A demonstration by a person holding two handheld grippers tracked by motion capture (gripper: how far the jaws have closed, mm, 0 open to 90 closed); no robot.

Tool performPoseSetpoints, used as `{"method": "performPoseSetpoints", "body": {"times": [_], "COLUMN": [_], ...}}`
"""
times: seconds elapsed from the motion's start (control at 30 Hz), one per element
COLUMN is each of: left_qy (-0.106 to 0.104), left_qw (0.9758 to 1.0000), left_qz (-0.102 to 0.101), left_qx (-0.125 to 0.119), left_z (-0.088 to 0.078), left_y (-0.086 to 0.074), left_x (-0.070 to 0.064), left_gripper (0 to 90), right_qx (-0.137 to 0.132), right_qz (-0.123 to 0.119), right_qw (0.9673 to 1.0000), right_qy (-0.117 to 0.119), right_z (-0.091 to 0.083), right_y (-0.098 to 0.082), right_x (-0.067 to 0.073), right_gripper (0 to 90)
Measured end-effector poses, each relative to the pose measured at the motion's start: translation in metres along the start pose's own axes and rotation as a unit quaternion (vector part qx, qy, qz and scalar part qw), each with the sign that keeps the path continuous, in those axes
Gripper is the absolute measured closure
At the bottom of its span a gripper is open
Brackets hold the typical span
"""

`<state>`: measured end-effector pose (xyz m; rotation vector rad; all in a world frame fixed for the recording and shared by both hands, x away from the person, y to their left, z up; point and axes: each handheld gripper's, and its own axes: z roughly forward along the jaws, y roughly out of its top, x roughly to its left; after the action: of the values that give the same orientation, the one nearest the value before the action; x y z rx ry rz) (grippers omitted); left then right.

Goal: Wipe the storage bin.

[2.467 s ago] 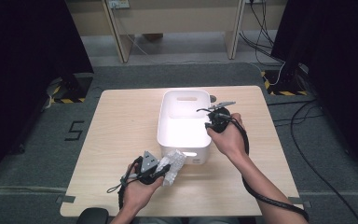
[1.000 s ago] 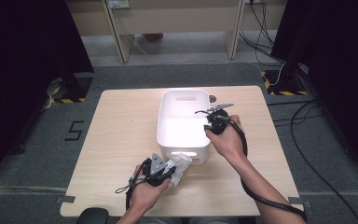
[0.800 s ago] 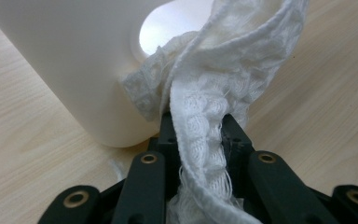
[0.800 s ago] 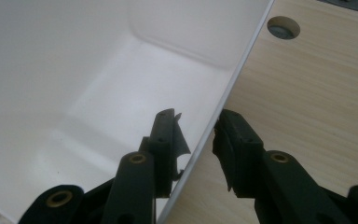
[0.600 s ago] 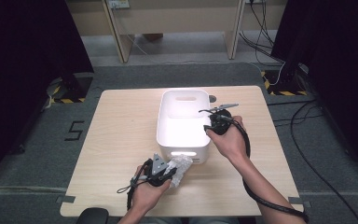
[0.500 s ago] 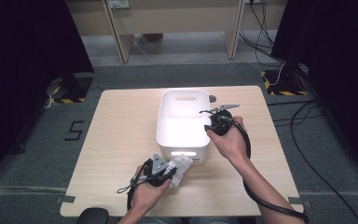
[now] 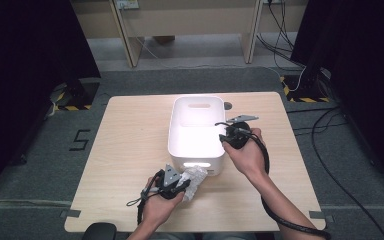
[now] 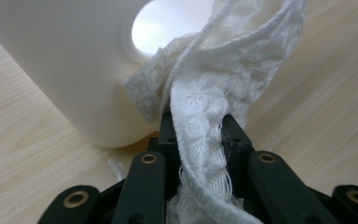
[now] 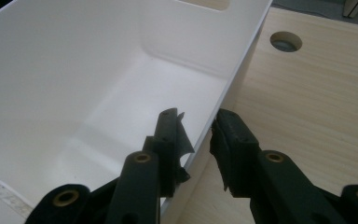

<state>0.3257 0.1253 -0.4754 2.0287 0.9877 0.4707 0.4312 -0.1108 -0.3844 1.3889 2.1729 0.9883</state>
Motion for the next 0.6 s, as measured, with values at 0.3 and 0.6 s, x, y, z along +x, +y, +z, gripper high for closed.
{"method": "performPoseSetpoints", "body": {"times": [0.3, 0.6], "left_qy": [-0.004, -0.005], "left_qw": [0.9997, 0.9996], "left_qz": [0.003, 0.010], "left_qx": [0.023, 0.025], "left_z": [0.014, 0.017], "left_y": [-0.008, -0.006], "left_x": [0.000, -0.002], "left_gripper": [74.3, 74.3], "right_qx": [0.001, 0.000], "right_qz": [0.002, 0.001], "right_qw": [1.0000, 1.0000], "right_qy": [0.000, -0.002], "right_z": [0.000, 0.000], "right_y": [0.000, 0.000], "right_x": [0.000, 0.001], "right_gripper": [71.2, 71.5]}}
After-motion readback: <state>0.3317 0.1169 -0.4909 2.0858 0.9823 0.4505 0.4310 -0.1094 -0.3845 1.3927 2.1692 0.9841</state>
